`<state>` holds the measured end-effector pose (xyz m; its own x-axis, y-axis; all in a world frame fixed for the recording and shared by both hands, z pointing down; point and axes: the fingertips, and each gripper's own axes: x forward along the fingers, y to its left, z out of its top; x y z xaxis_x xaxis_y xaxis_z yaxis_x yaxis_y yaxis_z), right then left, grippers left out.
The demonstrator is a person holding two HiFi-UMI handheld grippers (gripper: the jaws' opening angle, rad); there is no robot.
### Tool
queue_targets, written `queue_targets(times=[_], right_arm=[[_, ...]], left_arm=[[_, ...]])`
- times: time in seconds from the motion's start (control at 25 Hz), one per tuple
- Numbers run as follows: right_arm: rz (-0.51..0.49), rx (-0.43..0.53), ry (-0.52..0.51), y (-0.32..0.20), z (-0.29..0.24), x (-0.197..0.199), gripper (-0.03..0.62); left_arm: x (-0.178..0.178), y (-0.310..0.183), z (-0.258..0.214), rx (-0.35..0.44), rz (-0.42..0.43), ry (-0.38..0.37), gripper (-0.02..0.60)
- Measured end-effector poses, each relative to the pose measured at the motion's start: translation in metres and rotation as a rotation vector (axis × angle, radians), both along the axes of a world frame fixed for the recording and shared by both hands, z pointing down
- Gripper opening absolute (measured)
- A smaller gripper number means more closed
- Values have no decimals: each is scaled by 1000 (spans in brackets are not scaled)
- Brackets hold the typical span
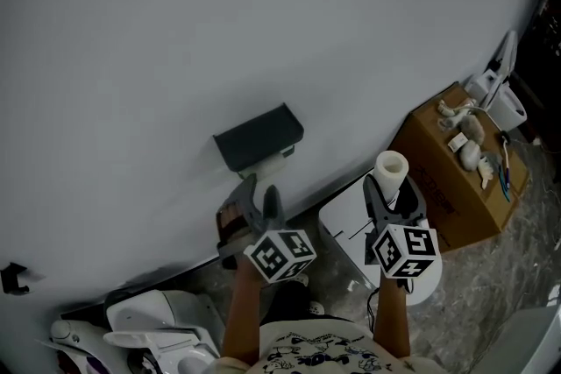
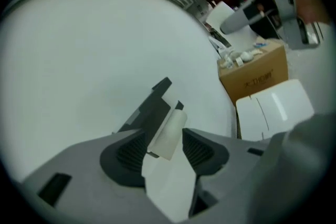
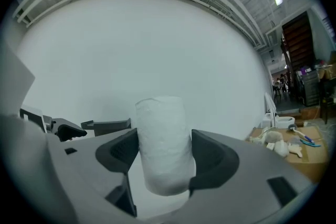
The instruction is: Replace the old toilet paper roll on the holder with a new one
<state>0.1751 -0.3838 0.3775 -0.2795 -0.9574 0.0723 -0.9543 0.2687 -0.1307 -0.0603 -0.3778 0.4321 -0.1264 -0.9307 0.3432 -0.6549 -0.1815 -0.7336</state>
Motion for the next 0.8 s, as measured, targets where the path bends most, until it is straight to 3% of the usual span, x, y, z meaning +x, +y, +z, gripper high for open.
queue_targets(times=[0.16, 0.32, 0.8], right_arm=[[11, -4, -3, -8, 2, 0, 318], [28, -15, -7, -13, 5, 5, 318], [45, -38, -19, -29, 14, 9, 318]], left_arm=[[3, -13, 13, -56, 10, -213, 193], [-2, -26, 19, -74, -9, -355, 193], [-11, -43, 39, -148, -12, -471, 192]])
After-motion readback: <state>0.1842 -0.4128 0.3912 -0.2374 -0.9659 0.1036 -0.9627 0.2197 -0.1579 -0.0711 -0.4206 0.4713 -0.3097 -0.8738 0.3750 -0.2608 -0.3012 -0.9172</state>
